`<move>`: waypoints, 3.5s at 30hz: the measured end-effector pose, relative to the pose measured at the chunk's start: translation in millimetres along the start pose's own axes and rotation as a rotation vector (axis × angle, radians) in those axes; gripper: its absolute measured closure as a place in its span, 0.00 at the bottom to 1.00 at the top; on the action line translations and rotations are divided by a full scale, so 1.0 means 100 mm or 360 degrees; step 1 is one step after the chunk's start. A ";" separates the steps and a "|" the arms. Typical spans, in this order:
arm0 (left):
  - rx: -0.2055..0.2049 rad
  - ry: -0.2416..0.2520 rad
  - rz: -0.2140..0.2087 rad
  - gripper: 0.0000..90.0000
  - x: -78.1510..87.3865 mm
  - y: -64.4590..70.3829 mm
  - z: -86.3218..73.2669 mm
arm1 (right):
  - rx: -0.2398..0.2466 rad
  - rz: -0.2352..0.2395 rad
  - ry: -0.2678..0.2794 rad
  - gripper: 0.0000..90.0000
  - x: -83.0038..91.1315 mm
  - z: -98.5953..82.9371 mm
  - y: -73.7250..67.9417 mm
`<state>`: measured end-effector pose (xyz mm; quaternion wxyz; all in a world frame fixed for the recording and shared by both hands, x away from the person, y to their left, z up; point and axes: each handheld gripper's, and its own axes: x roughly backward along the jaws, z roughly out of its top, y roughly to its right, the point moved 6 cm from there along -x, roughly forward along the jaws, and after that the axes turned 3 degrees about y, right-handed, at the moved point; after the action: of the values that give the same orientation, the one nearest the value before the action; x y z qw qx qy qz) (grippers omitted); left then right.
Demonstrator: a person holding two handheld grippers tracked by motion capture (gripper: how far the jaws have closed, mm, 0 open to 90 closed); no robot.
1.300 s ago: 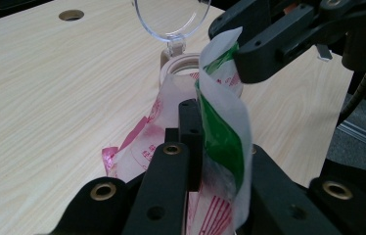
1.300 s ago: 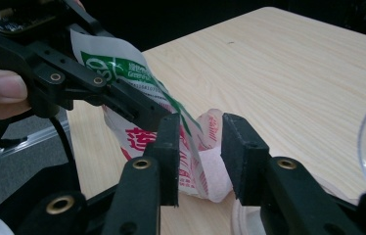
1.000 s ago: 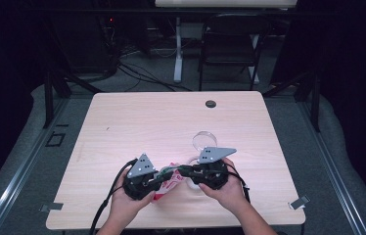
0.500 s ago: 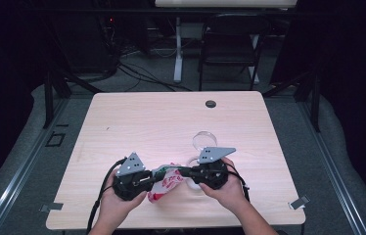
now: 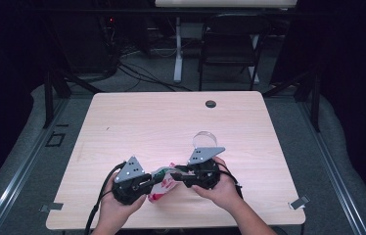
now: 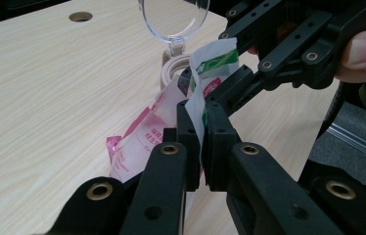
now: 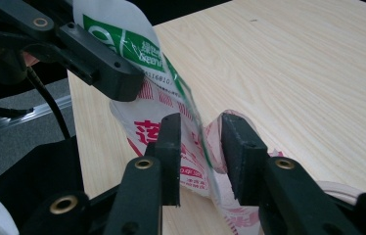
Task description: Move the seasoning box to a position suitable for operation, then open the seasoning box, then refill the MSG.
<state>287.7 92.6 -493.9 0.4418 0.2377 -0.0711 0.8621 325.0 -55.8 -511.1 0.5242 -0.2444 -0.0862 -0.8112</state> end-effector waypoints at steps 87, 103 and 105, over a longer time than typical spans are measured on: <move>0.0160 -0.0290 0.0191 0.26 -0.85 -0.36 -1.03 | 0.0030 -0.0024 -0.0014 1.00 -0.02 0.00 0.02; 0.0094 -0.0308 0.0250 0.35 -0.86 -0.34 -1.04 | 0.0032 -0.0029 -0.0015 0.99 -0.02 0.00 0.02; 0.0087 -0.0309 0.0249 0.35 -0.86 -0.35 -1.04 | 0.0029 -0.0028 -0.0012 0.99 -0.02 0.00 0.02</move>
<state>321.9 85.3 -628.6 0.3576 0.3256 -0.1084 0.8685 327.0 -55.0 -512.3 0.5188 -0.2418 -0.0979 -0.8141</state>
